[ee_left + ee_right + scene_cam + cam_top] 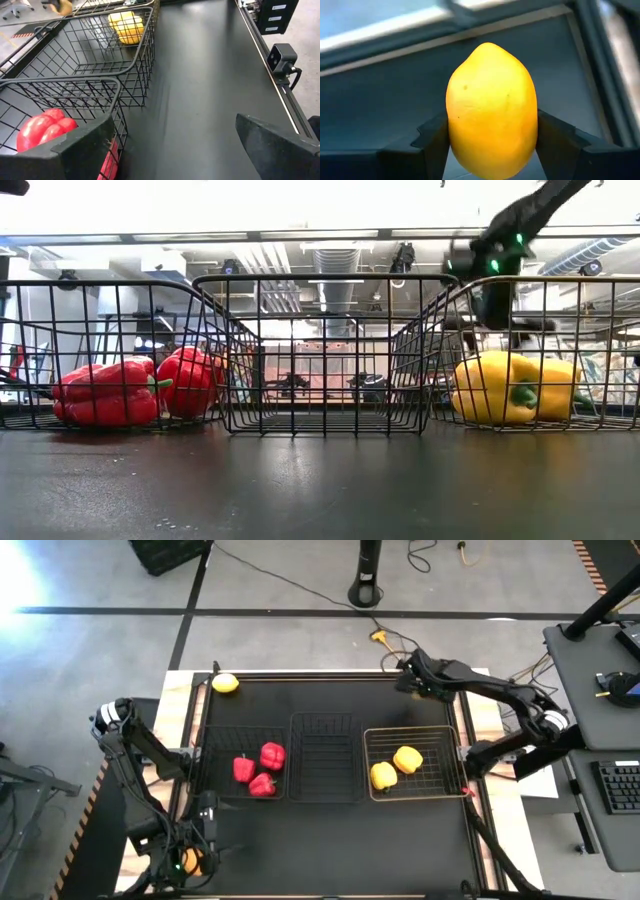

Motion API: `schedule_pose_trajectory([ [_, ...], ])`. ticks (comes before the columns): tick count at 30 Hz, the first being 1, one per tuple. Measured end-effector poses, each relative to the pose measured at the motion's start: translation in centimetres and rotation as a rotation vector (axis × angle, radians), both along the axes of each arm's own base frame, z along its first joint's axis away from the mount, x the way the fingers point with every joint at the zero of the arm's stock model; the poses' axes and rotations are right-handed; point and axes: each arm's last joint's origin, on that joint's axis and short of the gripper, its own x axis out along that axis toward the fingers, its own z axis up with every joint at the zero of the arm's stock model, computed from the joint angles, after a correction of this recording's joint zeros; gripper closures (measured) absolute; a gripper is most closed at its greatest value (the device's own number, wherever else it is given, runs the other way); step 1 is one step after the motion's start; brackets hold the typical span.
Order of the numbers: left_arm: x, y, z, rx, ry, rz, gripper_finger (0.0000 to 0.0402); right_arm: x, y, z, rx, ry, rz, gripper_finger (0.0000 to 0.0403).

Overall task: Sort produce into baskets
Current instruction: Put the right lemon into the right black wire basket

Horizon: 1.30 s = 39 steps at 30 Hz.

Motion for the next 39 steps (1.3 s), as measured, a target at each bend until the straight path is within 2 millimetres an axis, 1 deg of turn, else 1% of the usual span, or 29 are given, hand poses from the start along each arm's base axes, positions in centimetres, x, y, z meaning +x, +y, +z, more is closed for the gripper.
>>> schedule_pose_trajectory([
  [4,0.0,0.0,0.0,-0.005,-0.003,0.0,0.0004,3.0,1.4,4.3,-0.119,-0.094,0.141,0.0172],
  [7,0.0,0.0,0.0,-0.005,-0.01,0.003,0.0004,6.1,3.7,6.9,-0.171,-0.157,0.281,0.0175],
  [8,0.0,-0.1,0.0,-0.005,-0.012,0.003,0.0004,7.3,4.8,7.5,-0.184,-0.178,0.334,0.0175],
  [11,0.1,-0.1,0.1,-0.011,-0.014,0.004,0.0004,11.2,9.1,8.9,-0.222,-0.212,0.492,0.0171],
  [14,0.1,-0.1,0.1,-0.014,-0.016,0.004,0.0004,14.6,13.5,9.1,-0.234,-0.215,0.637,0.017],
  [17,0.1,-0.2,0.1,-0.025,-0.021,0.004,0.0004,17.6,17.5,9.0,-0.239,-0.214,0.763,0.0172],
  [19,0.1,-0.3,0.2,-0.038,-0.026,0.004,0.0004,19.2,19.7,8.7,-0.241,-0.202,0.847,0.0171],
  [22,0.2,-0.4,0.2,-0.053,-0.031,0.004,0.0004,21.3,22.2,7.9,-0.233,-0.178,0.942,0.0168],
  [24,0.2,-0.5,0.2,-0.06,-0.033,0.004,0.0004,22.4,23.3,6.9,-0.208,-0.162,0.986,0.0169],
  [26,0.2,-0.5,0.2,-0.062,-0.033,0.003,0.0004,23.4,24.0,5.6,-0.17,-0.142,1.03,0.0171],
  [30,0.2,-0.5,0.2,-0.064,-0.027,0.0,0.0004,24.7,24.2,2.8,-0.108,-0.075,1.088,0.0172],
  [35,0.2,-0.5,0.2,-0.055,-0.025,-0.003,0.0004,25.8,23.2,0.0,-0.059,0.002,1.162,0.0167],
  [39,0.2,-0.4,0.2,-0.048,-0.022,-0.003,0.0004,26.3,22.4,-1.8,-0.043,0.072,1.227,0.0168],
])
